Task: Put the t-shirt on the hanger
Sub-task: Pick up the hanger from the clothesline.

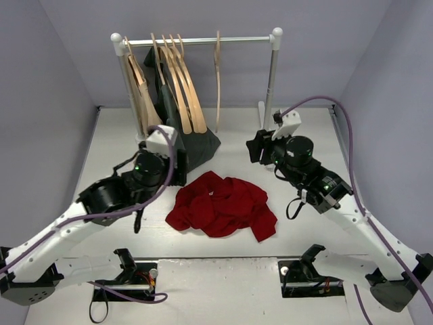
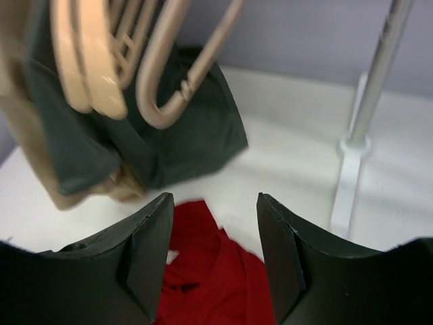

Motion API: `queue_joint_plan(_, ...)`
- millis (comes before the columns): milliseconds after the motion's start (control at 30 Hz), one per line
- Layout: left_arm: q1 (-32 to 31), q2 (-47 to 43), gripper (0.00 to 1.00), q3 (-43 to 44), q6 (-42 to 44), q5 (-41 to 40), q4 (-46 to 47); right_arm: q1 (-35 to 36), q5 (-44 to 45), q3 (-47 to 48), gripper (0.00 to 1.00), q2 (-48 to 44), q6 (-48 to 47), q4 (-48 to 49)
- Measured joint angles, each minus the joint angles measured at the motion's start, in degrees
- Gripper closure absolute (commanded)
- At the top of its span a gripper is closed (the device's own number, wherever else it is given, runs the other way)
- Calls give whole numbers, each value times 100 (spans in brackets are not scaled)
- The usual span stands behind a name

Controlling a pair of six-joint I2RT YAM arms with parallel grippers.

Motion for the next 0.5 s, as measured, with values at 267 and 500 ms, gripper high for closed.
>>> queue_joint_plan(267,605,-467,36,253,-22,-571,-707,555,-287,2240,51,1304,-788,35)
queue_joint_plan(500,1368,-642,36,-272,158,-609,-734,899,-312,4026,51,3226,-1280,14)
